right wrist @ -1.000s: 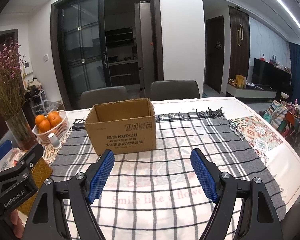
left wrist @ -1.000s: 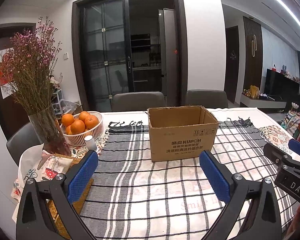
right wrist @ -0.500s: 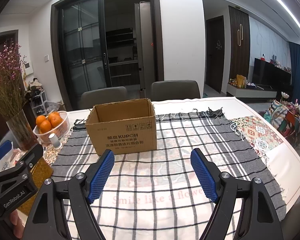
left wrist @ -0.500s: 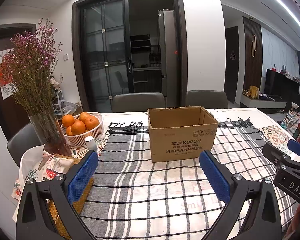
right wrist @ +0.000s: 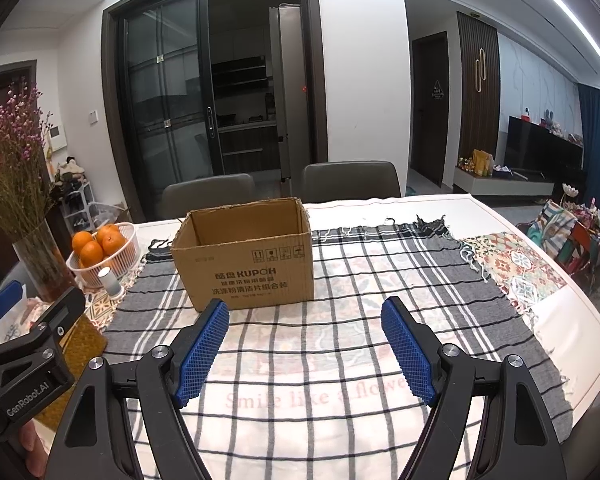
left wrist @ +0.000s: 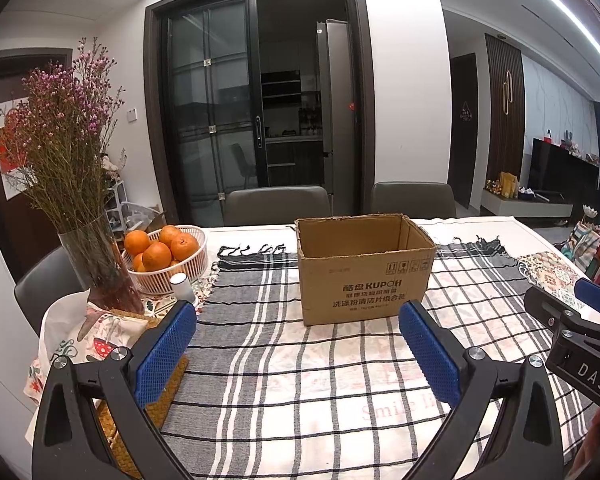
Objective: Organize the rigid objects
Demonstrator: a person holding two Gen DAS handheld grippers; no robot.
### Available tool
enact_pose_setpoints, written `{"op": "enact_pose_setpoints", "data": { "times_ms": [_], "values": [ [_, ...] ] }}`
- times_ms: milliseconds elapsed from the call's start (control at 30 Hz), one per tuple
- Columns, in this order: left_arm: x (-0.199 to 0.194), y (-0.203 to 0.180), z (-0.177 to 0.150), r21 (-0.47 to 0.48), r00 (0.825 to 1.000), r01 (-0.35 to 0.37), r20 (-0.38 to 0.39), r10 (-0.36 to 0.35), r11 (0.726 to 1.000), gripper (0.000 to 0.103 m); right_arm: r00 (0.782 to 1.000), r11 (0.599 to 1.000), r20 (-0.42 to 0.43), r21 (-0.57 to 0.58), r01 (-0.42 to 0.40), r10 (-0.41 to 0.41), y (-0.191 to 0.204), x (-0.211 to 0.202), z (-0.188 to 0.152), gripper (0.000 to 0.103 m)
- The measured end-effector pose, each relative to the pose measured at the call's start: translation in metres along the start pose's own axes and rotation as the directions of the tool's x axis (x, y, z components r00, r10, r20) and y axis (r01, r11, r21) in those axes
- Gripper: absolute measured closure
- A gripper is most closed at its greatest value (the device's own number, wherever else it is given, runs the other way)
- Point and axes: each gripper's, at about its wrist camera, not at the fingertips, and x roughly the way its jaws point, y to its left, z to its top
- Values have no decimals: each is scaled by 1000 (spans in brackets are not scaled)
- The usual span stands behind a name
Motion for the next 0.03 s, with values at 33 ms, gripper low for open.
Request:
{"op": "enact_pose_setpoints", "data": {
  "times_ms": [33],
  "values": [
    [0,0,0,0,1000,0,0,0,1000,0,1000,1000,-1,0,-1,1,1,0,0,23]
  ]
}}
